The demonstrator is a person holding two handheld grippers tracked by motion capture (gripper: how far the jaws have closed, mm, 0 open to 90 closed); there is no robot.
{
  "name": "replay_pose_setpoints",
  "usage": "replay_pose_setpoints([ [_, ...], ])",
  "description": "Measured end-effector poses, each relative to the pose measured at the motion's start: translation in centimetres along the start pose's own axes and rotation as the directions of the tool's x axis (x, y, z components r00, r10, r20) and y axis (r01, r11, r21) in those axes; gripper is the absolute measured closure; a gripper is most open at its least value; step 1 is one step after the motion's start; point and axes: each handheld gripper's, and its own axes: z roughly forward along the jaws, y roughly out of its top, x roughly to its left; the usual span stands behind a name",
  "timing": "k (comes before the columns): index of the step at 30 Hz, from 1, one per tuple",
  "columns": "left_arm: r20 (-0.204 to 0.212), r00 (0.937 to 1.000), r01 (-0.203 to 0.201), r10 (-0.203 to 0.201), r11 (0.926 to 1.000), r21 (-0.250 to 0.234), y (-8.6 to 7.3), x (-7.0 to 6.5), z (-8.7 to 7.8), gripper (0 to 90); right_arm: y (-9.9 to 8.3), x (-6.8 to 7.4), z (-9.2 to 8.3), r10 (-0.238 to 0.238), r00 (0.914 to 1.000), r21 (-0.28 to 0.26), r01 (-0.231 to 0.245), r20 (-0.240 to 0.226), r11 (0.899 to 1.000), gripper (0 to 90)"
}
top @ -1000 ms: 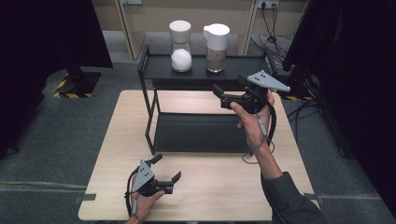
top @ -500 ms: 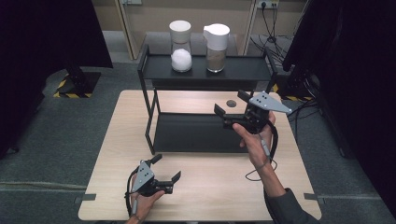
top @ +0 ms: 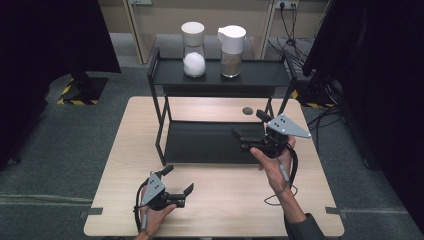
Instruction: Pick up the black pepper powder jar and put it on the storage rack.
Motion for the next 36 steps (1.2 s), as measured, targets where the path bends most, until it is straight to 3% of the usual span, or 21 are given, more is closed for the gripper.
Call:
replay_pose_setpoints([
  [36, -0.005, 1.0, -0.001, 0.001, 1.0, 0.0, 0.0, -0.1, 0.0, 1.8, -9.3, 2.2, -2.3, 0.017, 0.9983, 0.075, -0.013, -0.055, 0.997, 0.4],
])
